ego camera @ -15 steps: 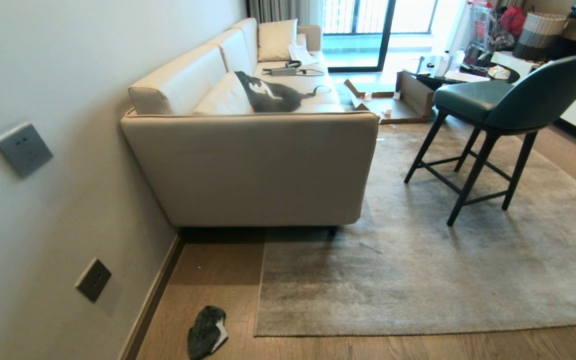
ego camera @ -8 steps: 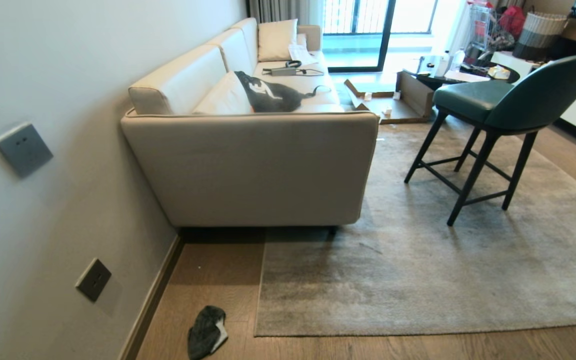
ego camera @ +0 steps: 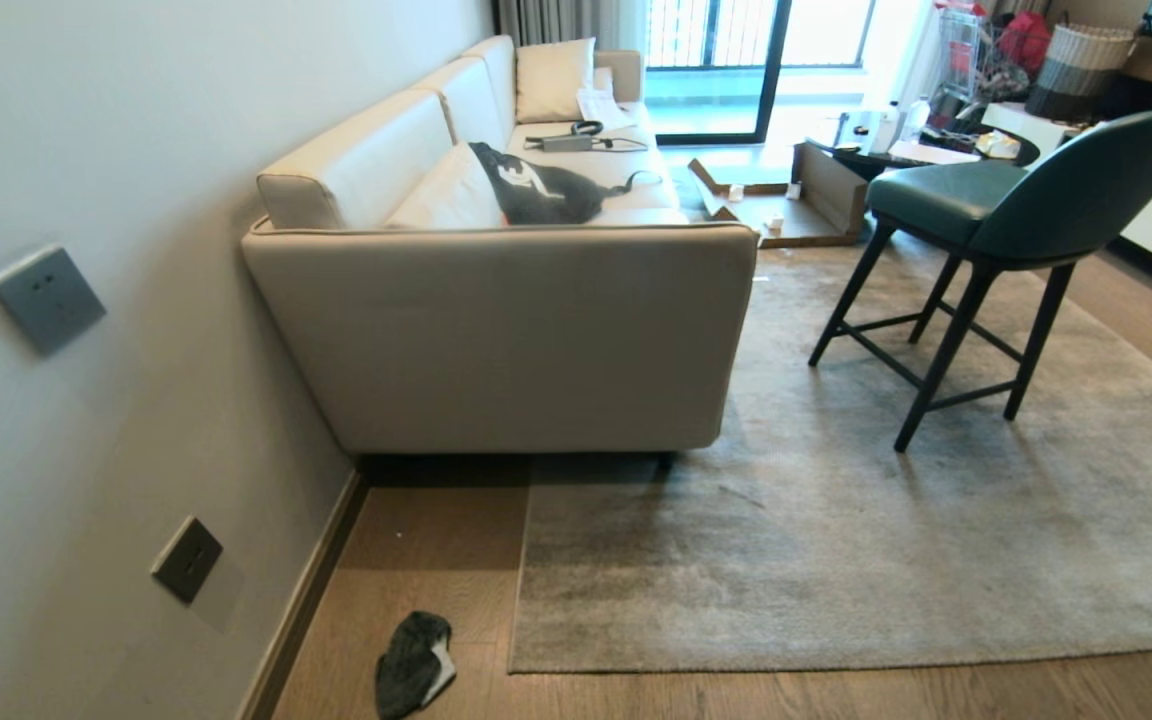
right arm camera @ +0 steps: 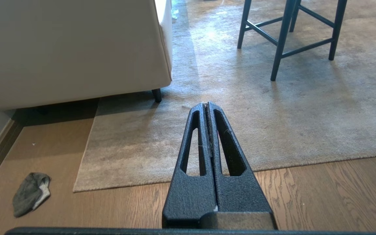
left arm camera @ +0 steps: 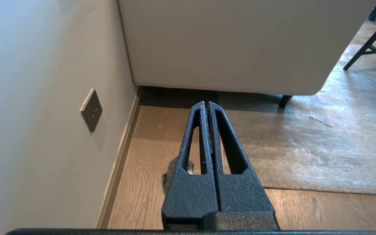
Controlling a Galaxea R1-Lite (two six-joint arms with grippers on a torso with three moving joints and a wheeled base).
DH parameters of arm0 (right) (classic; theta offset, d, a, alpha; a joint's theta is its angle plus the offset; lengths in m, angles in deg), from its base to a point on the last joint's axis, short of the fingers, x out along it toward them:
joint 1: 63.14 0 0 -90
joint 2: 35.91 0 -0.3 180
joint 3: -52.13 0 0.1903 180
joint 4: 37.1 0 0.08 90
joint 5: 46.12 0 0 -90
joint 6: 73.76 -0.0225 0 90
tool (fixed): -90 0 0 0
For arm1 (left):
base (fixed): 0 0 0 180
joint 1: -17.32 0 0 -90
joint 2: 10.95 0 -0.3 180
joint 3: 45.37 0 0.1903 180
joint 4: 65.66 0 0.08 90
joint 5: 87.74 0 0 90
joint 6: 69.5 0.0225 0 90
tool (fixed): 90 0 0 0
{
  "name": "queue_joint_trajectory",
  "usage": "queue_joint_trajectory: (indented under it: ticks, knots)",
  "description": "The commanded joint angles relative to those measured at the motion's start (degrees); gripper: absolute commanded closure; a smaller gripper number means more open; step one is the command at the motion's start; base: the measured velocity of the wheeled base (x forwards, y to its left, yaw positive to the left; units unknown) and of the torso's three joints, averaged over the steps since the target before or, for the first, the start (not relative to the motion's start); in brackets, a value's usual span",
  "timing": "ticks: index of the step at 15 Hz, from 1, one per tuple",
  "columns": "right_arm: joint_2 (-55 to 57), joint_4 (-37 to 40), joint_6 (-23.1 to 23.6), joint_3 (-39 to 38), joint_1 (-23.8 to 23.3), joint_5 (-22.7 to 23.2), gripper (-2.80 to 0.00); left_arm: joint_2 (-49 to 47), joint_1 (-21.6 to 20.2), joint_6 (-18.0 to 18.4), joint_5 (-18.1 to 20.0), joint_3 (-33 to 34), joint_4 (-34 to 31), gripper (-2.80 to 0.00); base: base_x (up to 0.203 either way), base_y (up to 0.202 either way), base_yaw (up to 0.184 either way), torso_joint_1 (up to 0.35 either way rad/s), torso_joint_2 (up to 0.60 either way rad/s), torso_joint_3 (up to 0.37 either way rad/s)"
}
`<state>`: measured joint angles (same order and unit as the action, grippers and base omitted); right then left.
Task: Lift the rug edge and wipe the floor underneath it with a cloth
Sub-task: Pick up the rag
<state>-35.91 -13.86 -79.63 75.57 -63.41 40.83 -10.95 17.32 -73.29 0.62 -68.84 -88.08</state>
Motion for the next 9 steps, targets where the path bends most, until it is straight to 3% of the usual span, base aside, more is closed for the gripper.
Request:
queue_joint_trajectory:
  ticks: [1,9]
  knots:
    - [0.0,0.0,0.0,0.0,0.0,0.0,0.00,0.0,0.0,0.0,0.0,0.0,0.0,0.00,0.000,0.000,0.000,0.000,0.00,0.000]
    - [0.0,0.0,0.0,0.0,0.0,0.0,0.00,0.0,0.1,0.0,0.0,0.0,0.0,0.00,0.000,0.000,0.000,0.000,0.00,0.000]
